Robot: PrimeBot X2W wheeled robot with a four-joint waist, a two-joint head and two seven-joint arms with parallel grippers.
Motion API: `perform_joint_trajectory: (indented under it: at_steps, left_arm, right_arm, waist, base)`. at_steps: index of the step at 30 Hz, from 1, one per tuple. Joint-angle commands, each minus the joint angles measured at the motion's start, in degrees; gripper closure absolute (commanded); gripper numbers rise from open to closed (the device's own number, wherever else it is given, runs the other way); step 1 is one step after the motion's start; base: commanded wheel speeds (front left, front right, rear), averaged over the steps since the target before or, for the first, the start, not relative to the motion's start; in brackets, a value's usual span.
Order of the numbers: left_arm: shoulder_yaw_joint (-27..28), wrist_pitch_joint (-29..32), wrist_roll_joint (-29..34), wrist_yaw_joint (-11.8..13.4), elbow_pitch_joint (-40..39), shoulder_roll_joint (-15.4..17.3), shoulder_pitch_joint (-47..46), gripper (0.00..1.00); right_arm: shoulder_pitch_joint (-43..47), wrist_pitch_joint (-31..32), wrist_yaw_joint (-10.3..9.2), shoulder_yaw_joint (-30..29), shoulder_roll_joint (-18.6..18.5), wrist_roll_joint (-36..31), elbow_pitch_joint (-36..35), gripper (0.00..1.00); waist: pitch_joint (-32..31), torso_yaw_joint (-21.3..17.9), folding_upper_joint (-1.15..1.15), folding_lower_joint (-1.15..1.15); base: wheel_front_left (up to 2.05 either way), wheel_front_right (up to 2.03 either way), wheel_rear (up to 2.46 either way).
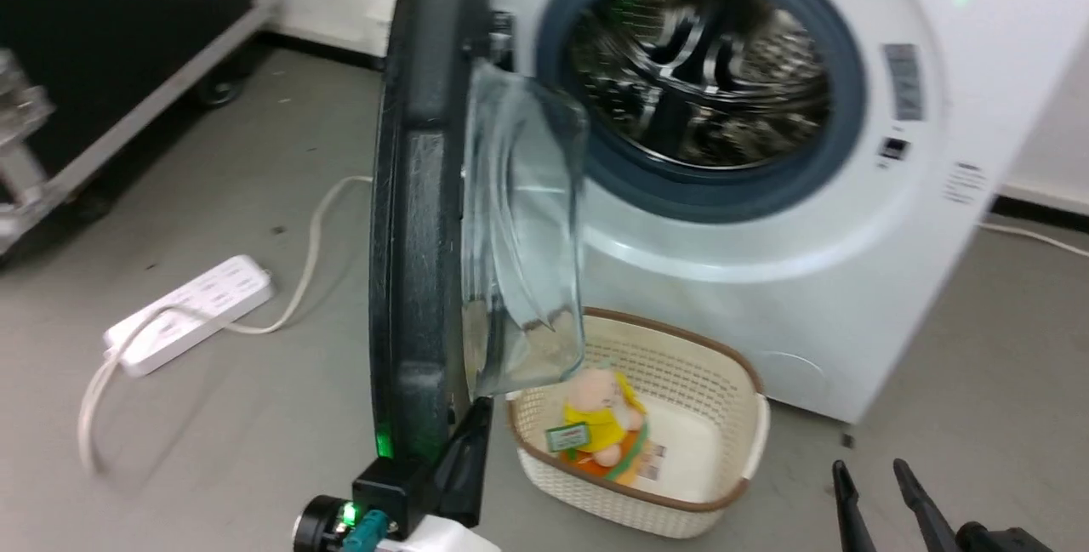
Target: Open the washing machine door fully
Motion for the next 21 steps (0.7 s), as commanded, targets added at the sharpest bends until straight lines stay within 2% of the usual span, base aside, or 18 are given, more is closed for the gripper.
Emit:
perform_joint_trajectory:
  at_steps: [1, 9, 15, 21]
  left_arm:
    - [0.9, -0.3, 0.0, 0.4, -0.2, 0.7, 0.4, 1.00]
    - [5.0, -0.3, -1.0, 0.8, 0.6, 2.6, -1.7, 1.00]
    - [11.5, -0.3, -3.1, 1.7, 1.1, 5.1, -5.5, 1.00]
    - [19.3, -0.3, -5.7, 1.5, 4.0, 9.1, -10.8, 1.00]
  right_arm:
    - [-0.4, -0.2, 0.05, 0.4, 0.2, 0.4, 0.1, 0.00]
    - [-0.6, -0.2, 0.05, 2.2, 0.2, -0.7, 0.4, 0.00]
    - [-2.3, -0.2, 0.05, 2.2, 0.2, -3.2, 0.0, 0.00]
    - [-4.0, 1.4, 0.05, 1.4, -0.3, -5.8, -1.7, 0.00]
  waist:
    - [-0.2, 3.3, 0.00, 0.00]
    - [2.0, 7.5, 0.00, 0.00]
    - [7.6, 7.3, 0.00, 0.00]
    - [13.4, 6.0, 0.00, 0.00]
  base:
    - [0.00, 0.00, 0.00]
    - [0.00, 0.00, 0.00]
    - [0.00, 0.00, 0.00]
    - [0.00, 0.00, 0.00]
